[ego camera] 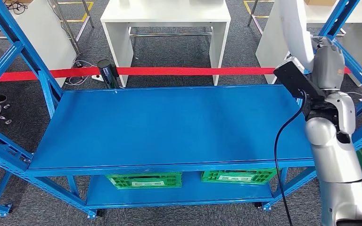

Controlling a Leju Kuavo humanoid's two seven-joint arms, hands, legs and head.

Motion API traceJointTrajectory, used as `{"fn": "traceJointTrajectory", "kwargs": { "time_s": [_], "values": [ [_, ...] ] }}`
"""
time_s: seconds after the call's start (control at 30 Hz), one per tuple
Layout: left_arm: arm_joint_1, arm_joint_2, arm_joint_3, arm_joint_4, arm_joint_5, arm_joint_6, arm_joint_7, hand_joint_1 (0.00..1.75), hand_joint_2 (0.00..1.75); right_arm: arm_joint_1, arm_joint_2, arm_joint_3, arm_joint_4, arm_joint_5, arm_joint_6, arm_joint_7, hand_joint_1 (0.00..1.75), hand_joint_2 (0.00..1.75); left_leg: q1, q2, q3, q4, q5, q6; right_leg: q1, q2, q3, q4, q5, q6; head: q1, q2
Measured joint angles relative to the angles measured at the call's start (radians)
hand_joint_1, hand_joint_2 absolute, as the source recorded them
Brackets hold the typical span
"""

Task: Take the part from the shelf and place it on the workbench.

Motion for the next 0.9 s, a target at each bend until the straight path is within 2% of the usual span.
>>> {"fn": "traceJointTrajectory", "kwargs": {
  "time_s": [0.17,0.3,0.43,0.57,0.6,0.63,0.73,0.77,0.8,0.83,0.9],
  "values": [
    [0.004,-0.005,0.001,0.0,0.0,0.0,0.005,0.0,1.75,0.012,0.012,-0.002,-0.051,-0.058,-0.018,-0.066,1.75,1.75,0.0,0.0,0.0,0.0,0.0,0.0,0.0,0.0,0.0,0.0,0.0,0.001,0.0,0.0],
    [0.008,-0.005,0.002,0.0,0.0,0.0,0.016,0.0,1.75,0.038,0.042,-0.005,-0.077,-0.113,-0.011,-0.126,1.75,1.75,-0.002,0.0,0.0,0.0,-0.002,0.002,-0.002,0.0,0.001,-0.001,0.0,0.002,0.0,0.0],
    [0.008,-0.005,0.002,0.0,0.0,0.0,0.021,0.0,1.75,0.051,0.092,0.012,-0.081,-0.091,0.005,-0.132,1.75,1.75,-0.006,-0.001,0.0,0.001,-0.005,0.008,-0.006,0.0,0.001,-0.001,-0.001,0.006,0.0,0.0],
    [0.007,-0.008,0.004,0.0,0.0,0.0,0.014,0.0,1.75,0.047,0.139,0.062,-0.081,-0.057,0.017,-0.129,1.75,1.75,-0.005,0.0,0.003,-0.009,0.002,0.018,-0.007,0.0,0.001,0.0,-0.004,0.016,0.0,0.0],
    [0.007,-0.01,0.005,0.0,0.0,0.0,0.011,0.0,1.75,0.043,0.145,0.072,-0.081,-0.054,0.017,-0.129,1.75,1.75,-0.002,0.001,0.005,-0.015,0.008,0.021,-0.006,0.0,-0.004,0.013,-0.014,0.02,0.001,0.0],
    [0.006,-0.011,0.007,0.0,0.0,0.0,0.008,0.0,1.75,0.037,0.151,0.084,-0.082,-0.053,0.018,-0.129,1.75,1.75,0.002,0.002,0.006,-0.021,0.012,0.023,-0.007,0.0,-0.018,0.045,-0.037,0.024,0.002,0.0],
    [0.006,-0.014,0.012,0.0,0.004,0.0,0.003,0.0,1.75,0.02,0.163,0.119,-0.082,-0.048,0.018,-0.125,1.75,1.75,0.007,0.003,0.002,-0.023,0.015,0.026,-0.018,-0.001,-0.102,0.223,-0.123,0.037,0.003,0.0],
    [0.007,-0.015,0.014,0.0,0.006,0.0,0.003,0.0,1.75,0.018,0.167,0.128,-0.082,-0.047,0.018,-0.123,1.75,1.75,0.009,0.003,0.001,-0.021,0.016,0.024,-0.021,-0.001,-0.122,0.263,-0.13,0.04,0.003,0.0],
    [0.007,-0.016,0.016,0.0,0.008,0.0,0.003,0.0,1.75,0.014,0.171,0.137,-0.082,-0.045,0.018,-0.12,1.75,1.75,0.011,0.003,-0.002,-0.019,0.017,0.022,-0.025,-0.001,-0.125,0.267,-0.116,0.043,0.003,0.0],
    [0.007,-0.018,0.017,0.0,0.01,0.0,0.003,0.0,1.75,0.009,0.175,0.146,-0.084,-0.044,0.017,-0.115,1.75,1.75,0.015,0.003,-0.006,-0.014,0.018,0.019,-0.029,-0.001,-0.11,0.233,-0.086,0.046,0.003,0.0],
    [0.007,-0.019,0.019,0.0,0.014,0.0,0.004,0.0,1.75,-0.006,0.181,0.163,-0.092,-0.04,0.016,-0.105,1.75,1.75,0.02,0.001,-0.016,-0.004,0.02,0.007,-0.034,-0.001,-0.048,0.105,-0.023,0.052,0.003,0.0]
  ]
}}
